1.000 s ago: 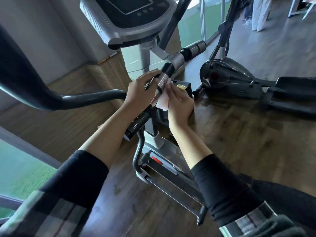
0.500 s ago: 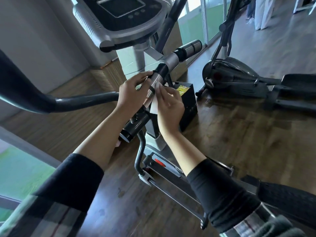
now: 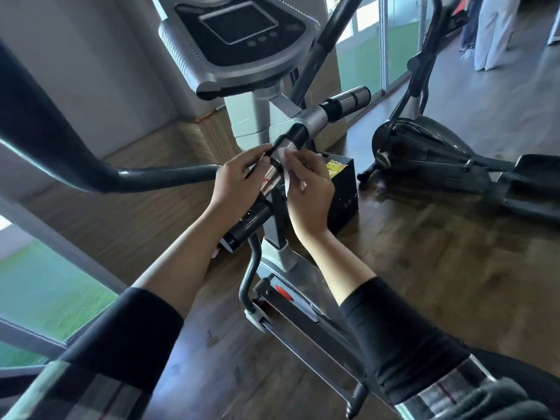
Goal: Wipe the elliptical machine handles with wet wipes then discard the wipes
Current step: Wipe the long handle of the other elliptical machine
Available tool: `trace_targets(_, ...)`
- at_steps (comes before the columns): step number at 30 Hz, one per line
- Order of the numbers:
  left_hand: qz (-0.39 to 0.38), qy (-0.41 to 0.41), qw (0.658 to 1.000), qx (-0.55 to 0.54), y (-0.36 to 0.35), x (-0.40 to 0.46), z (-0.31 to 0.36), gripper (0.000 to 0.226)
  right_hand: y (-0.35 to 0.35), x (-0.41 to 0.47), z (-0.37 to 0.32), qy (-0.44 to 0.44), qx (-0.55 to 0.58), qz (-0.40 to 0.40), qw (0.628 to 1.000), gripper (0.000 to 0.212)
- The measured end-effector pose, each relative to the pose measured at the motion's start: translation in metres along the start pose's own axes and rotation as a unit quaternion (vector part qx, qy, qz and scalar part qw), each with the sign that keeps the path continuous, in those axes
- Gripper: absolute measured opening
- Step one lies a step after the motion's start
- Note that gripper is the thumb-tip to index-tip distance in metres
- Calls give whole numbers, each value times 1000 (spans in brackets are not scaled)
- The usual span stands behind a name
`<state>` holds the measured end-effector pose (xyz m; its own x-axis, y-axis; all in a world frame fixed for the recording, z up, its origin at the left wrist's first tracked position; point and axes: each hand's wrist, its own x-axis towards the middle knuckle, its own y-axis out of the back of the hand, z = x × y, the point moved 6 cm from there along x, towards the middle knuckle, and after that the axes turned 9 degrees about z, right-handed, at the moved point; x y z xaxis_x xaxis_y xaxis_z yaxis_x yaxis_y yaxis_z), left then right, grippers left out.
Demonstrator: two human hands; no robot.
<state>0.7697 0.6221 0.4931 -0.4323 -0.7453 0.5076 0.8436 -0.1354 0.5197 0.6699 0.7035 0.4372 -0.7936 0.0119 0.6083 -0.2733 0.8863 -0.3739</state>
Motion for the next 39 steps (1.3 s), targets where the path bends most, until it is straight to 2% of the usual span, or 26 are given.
trace_targets(5,13,32,999,2,7,-9,0,26,-8,32,-1,19,-57,-35,998,15)
trace_targets(13,43,33,998,16,15,-25,-5,27,-6,9,-12,99,-59,-66,991,19)
trace_targets(18,55,48,997,18,17,-31,-3,28,-8,21,-11,42,-77,-53,995,20)
trace_targets(23,57,31,997,30,19,-33,-4,28,3,-17,-14,-51,25,-39,998,19)
trace_targets(26,54,22,998,39,20,-30,-4,28,4,-15,-19,-107,41,9,993,18)
trace_targets(31,35,-10,998,46,21,-27,-10,28,5,-28,-8,-227,73,54,970,20)
trace_targets(35,28,-45,997,59,22,-26,-12,29,1,-63,-4,-332,161,93,925,15)
trace_targets(39,23,-47,998,44,24,-25,-15,29,1,-61,-3,-336,163,112,921,17)
